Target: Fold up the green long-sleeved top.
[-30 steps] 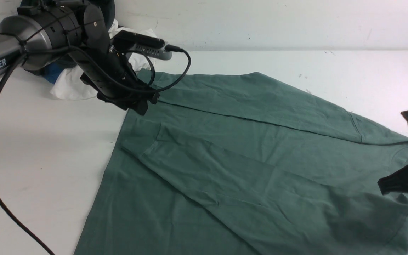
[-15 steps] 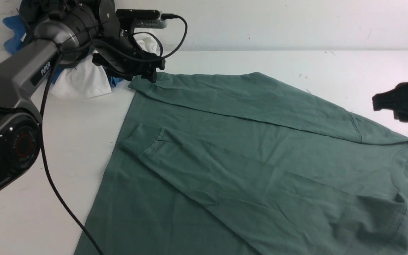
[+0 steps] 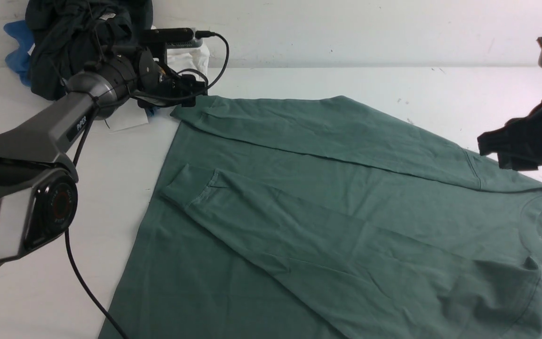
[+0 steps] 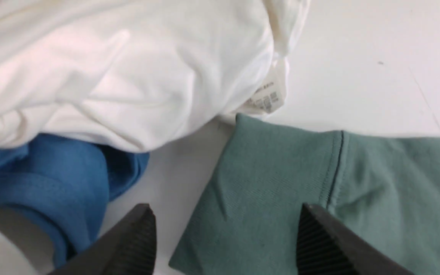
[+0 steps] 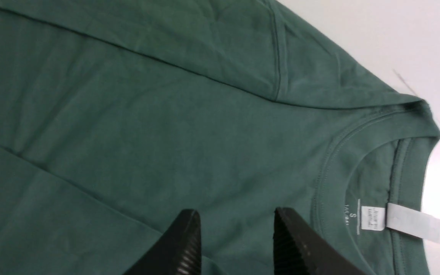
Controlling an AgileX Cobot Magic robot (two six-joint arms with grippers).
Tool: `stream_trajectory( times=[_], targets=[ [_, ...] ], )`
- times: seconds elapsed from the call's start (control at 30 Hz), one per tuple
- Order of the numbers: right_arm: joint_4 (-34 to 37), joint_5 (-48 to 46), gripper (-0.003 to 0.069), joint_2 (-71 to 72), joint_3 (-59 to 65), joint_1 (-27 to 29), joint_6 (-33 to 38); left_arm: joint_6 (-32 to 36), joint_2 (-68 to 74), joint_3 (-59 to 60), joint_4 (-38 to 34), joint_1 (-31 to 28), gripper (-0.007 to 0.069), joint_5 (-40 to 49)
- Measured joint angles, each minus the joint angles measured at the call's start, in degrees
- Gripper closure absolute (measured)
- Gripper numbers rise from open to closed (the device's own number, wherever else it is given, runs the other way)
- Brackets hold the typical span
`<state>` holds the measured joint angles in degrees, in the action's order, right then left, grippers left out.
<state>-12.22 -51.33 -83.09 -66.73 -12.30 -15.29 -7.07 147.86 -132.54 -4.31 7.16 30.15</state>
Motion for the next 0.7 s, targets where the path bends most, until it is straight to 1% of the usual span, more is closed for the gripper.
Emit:
stream_trajectory(
  times=[0.1, 0.2, 0.27, 0.33, 0.37, 0.4, 0.43, 0.5, 0.7],
  targets=[
    [0.5, 0.2, 0.0398, -0.3, 0.0, 0.0, 0.5, -0.3, 1.4, 0.0, 0.1, 0.0, 0.0207, -0.4],
    [0.5, 0.4, 0.0398, -0.3, 0.0, 0.0, 0.7, -0.5, 2.7, -0.1, 0.3, 0.0, 0.0274, -1.0],
    [0.5, 0.4, 0.0398, -0.3, 0.0, 0.0, 0.7, -0.6, 2.7, -0.1, 0.3, 0.0, 0.0339, -0.9],
    [0.5, 0.4, 0.0398, -0.3, 0.0, 0.0, 0.7, -0.6, 2.7, -0.2, 0.4, 0.1, 0.0419, -0.9],
    [0.5, 0.4, 0.0398, -0.3, 0.0, 0.0, 0.8, -0.6, 2.7, -0.2, 0.5, 0.1, 0.0436, -0.9],
    [0.5, 0.4, 0.0398, -0.3, 0.0, 0.0, 1.1, -0.6, 2.7, -0.2, 0.7, 0.1, 0.0493, -0.8],
    [0.5, 0.4, 0.0398, -0.3, 0.0, 0.0, 1.1, -0.6, 2.7, -0.3, 0.8, 0.1, 0.0509, -0.6],
    [0.5, 0.4, 0.0398, -0.3, 0.0, 0.0, 1.3, -0.2, 2.2, -0.3, 1.3, 0.1, 0.058, 0.2],
    [0.5, 0.4, 0.0398, -0.3, 0.0, 0.0, 1.3, 2.1, -0.3, -0.3, 1.5, 0.3, 0.0591, 3.4]
  ],
)
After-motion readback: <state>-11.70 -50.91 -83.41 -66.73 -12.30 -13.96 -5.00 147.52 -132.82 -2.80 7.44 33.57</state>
